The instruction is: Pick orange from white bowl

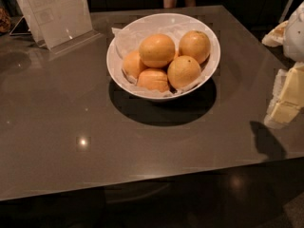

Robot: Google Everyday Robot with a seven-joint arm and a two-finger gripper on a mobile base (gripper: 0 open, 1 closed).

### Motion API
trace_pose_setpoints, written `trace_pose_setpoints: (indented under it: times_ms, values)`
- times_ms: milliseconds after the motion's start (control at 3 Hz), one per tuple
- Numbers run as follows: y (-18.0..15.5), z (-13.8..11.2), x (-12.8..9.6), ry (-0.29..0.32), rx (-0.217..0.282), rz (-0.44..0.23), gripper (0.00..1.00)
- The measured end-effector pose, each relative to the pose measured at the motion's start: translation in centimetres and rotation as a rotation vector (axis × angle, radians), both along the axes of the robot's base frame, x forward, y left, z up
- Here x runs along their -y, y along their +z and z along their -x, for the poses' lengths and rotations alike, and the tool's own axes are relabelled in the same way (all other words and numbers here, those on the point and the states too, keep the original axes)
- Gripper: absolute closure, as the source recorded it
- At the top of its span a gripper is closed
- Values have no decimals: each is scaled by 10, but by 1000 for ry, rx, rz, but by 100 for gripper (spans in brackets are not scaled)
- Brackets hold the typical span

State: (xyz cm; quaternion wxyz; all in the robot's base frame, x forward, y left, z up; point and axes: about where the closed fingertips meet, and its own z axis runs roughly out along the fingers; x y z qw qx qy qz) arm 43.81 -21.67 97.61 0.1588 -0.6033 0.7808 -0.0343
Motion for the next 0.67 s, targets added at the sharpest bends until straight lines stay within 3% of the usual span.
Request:
trace_pose_setpoints:
  times_ms: [667]
  values:
    - [3, -2, -5, 21, 10, -16, 0]
